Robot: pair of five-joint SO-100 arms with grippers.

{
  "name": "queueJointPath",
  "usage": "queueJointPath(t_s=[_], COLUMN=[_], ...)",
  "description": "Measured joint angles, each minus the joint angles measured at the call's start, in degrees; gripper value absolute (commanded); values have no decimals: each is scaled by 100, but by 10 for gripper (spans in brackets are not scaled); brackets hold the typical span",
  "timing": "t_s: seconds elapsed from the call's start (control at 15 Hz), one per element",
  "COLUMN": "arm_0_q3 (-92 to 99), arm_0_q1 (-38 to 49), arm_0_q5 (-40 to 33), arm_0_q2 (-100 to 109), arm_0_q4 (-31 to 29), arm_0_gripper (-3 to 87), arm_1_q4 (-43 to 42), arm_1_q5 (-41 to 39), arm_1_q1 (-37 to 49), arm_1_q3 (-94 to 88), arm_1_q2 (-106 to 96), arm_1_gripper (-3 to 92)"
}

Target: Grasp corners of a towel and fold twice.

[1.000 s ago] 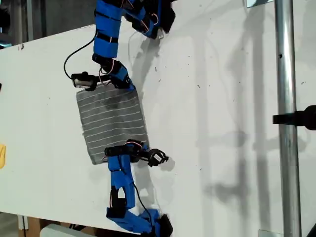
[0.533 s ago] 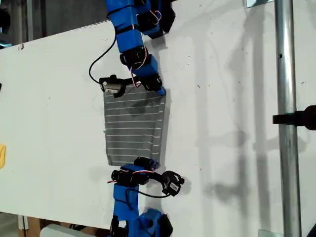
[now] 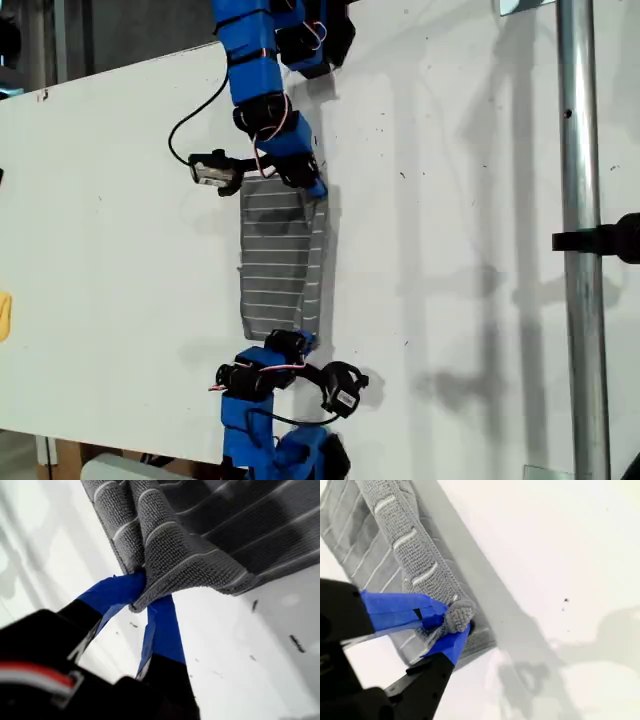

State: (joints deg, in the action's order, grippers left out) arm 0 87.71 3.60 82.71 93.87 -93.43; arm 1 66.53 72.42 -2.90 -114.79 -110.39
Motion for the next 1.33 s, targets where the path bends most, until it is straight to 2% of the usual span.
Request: queueJointPath(t_s=[0.33, 0.53, 0.67, 0.93, 1.07, 1.27, 1.33], arm_0_q3=[-272, -949, -1336, -1362, -1362, -1362, -1362], arm_0_q1=[2549, 3647, 3920, 3832, 3674, 3568, 3533], arm_0_q5=[-2206, -3032, -3226, -3006, -2892, -2804, -2742], arm_0_q2=[-448, -1143, -1538, -2030, -2048, -1934, -1819], arm_0_q4=[237, 281, 281, 272, 272, 220, 220], arm_0_gripper=[-23, -21, -20, -21, -23, -26, -26], arm_1_q4=[-255, -316, -369, -624, -589, 281, 343], arm_1_q5=[-2812, -3929, -4113, -3938, -3779, -3472, -3366], arm_1_q1=[3190, 4421, 4351, 3937, 3841, 3814, 3814], arm_1_q3=[-246, 202, 694, 738, 738, 1116, 1143], arm_1_q2=[-765, -229, 299, 668, 668, 545, 510], arm_1_gripper=[-3, -3, -3, -3, 262, 318, 325])
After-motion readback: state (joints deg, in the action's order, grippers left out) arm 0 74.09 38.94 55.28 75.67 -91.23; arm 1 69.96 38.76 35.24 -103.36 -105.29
